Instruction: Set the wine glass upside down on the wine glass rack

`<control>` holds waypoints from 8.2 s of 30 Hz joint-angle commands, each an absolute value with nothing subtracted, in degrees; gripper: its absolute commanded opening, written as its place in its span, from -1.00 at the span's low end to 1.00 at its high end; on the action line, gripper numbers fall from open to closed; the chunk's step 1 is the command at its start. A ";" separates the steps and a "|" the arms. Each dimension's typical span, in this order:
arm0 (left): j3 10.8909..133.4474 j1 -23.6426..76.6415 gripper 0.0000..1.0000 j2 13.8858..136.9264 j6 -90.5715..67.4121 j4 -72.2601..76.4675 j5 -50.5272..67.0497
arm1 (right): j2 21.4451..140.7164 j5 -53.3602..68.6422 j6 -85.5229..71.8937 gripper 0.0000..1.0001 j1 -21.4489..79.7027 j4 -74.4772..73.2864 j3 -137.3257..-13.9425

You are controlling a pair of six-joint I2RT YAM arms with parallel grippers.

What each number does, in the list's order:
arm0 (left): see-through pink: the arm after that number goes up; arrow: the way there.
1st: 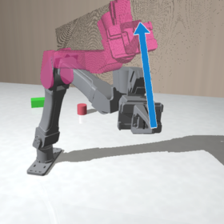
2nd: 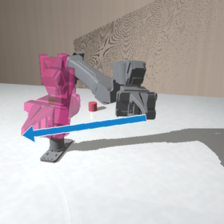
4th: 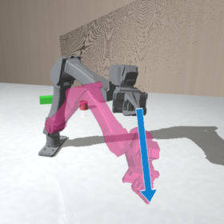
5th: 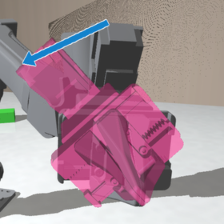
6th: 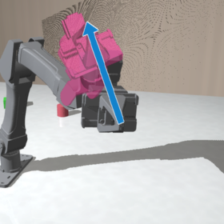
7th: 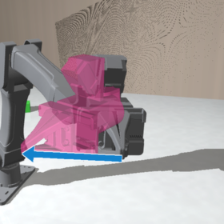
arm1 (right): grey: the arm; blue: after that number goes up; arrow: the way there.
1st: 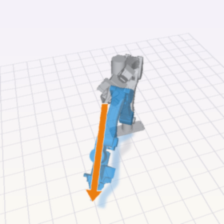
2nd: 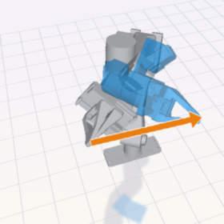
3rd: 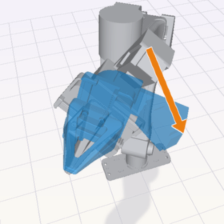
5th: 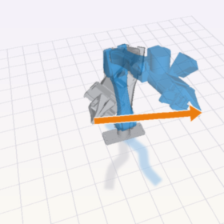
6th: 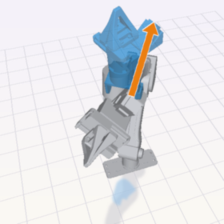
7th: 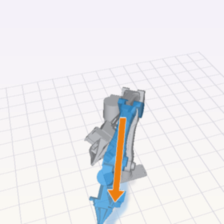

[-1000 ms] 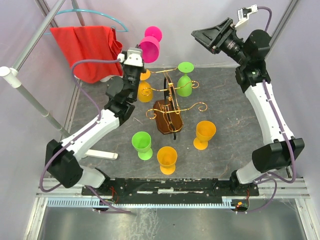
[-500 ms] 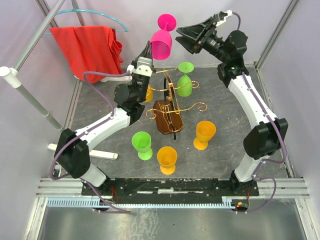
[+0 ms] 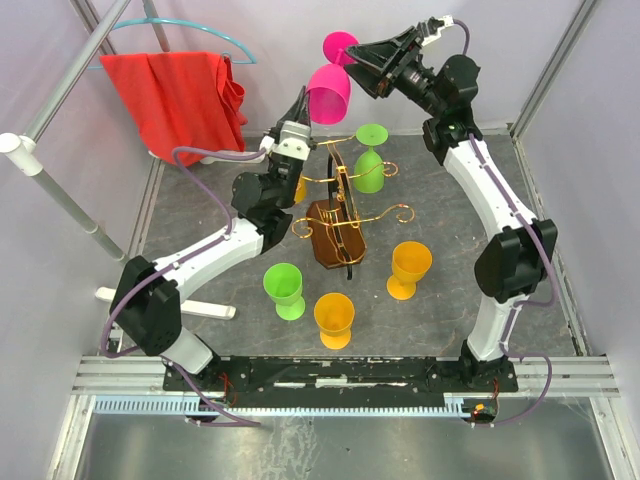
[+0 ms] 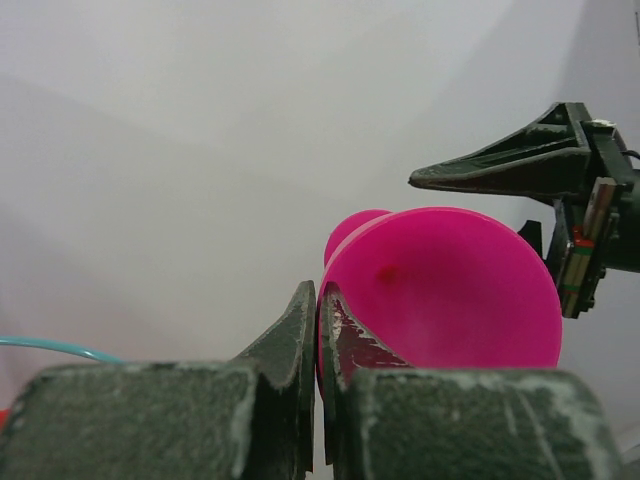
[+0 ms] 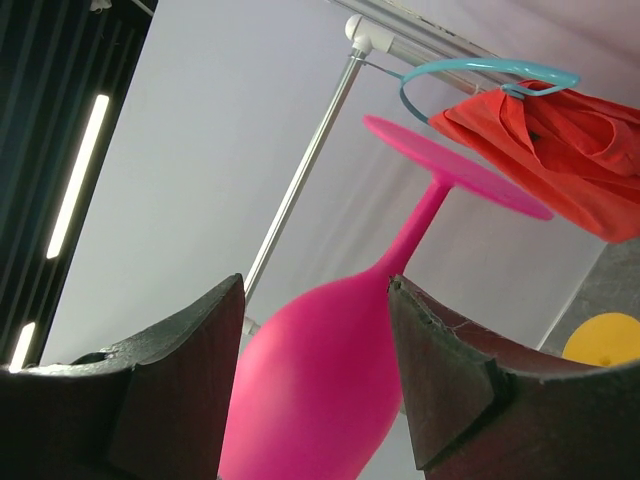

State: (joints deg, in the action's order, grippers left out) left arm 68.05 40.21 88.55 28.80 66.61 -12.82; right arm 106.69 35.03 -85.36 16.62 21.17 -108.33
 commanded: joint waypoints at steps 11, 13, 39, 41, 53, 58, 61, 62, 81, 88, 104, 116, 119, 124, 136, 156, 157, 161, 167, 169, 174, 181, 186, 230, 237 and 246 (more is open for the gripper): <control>69.02 41.48 -0.95 87.67 29.60 71.34 -10.56 | 110.84 35.62 -87.57 0.19 18.40 23.82 -114.03; 69.15 41.57 -0.95 88.09 29.40 71.52 -10.36 | 111.36 35.82 -88.18 0.10 18.60 24.39 -114.44; 69.17 45.34 -0.89 91.89 27.16 71.70 -12.14 | 112.95 36.48 -86.95 -0.49 19.27 23.91 -117.71; 69.09 45.44 -0.86 91.97 27.09 71.72 -12.33 | 112.93 36.54 -86.72 -0.50 19.23 23.86 -117.61; 63.26 45.49 0.53 87.78 29.14 68.83 -13.90 | 112.15 37.31 -78.29 -0.99 18.22 21.91 -118.58; 58.21 45.51 0.83 82.52 28.98 62.31 -17.63 | 109.87 36.05 -68.44 -0.99 15.03 16.81 -119.43; 55.72 45.46 0.94 78.53 27.07 56.30 -21.22 | 107.49 34.42 -61.23 -0.99 12.21 11.89 -119.24; 55.06 45.48 0.96 77.16 26.49 54.54 -22.74 | 106.56 33.80 -58.87 -0.99 11.23 10.44 -118.81; 58.24 43.17 0.98 69.23 20.17 41.33 -34.30 | 73.97 14.30 -3.06 -0.99 4.80 1.26 -75.30; 60.36 41.29 0.98 70.49 19.73 39.97 -33.22 | 66.52 17.75 -2.99 -0.99 3.34 17.72 -54.27; 59.35 40.53 0.98 70.16 17.77 39.01 -31.97 | 67.89 37.29 -10.32 -0.98 2.99 43.71 -41.98; 58.71 40.23 0.98 69.87 17.29 38.41 -32.70 | 69.05 44.98 -11.05 -0.98 3.15 42.84 -41.34; 58.78 40.25 0.98 70.09 17.14 38.33 -32.70 | 69.45 45.21 -11.46 -0.98 3.63 44.11 -40.56; 59.43 40.25 0.98 70.63 17.27 37.74 -32.70 | 71.76 45.28 -13.18 -0.98 5.42 48.03 -39.47; 60.64 40.17 0.98 72.06 17.24 37.61 -32.61 | 75.56 41.51 -11.16 -0.98 10.35 49.63 -40.16; 61.52 40.17 0.98 73.49 17.68 36.86 -34.62 | 87.92 38.51 -17.97 -0.98 10.78 66.40 -42.41; 61.67 40.17 0.98 73.62 17.69 36.83 -34.63 | 88.28 38.51 -18.08 -0.98 10.79 66.88 -42.59; 62.03 40.14 0.98 74.12 17.77 36.85 -34.63 | 88.88 39.41 -17.95 -0.98 10.79 67.21 -43.52; 62.49 40.19 0.98 74.74 17.89 36.84 -34.49 | 90.49 41.93 -17.67 -0.98 10.75 67.60 -45.49; 62.58 40.18 0.98 74.88 17.93 36.83 -34.45 | 91.01 42.89 -18.25 -0.98 10.80 67.88 -46.22; 62.58 40.17 0.98 74.89 17.69 36.76 -34.36 | 92.45 44.31 -19.59 -0.98 10.80 68.19 -47.43; 62.41 40.17 0.98 74.62 17.67 36.39 -34.37 | 94.04 41.26 -18.32 -0.98 10.74 68.03 -47.78; 62.48 40.17 0.98 74.74 17.79 36.43 -34.45 | 93.96 37.37 -15.90 -0.98 10.81 66.09 -47.57; 60.30 40.16 0.98 73.73 17.54 37.80 -34.17 | 75.21 31.01 -0.84 -0.29 10.88 43.51 -36.37; 60.42 40.06 0.98 73.74 17.62 37.86 -33.93 | 70.28 26.43 2.12 -0.14 10.90 37.53 -33.64; 60.60 40.07 0.98 72.40 18.08 34.95 -34.04 | 62.52 16.71 3.90 -0.03 10.89 28.21 -32.35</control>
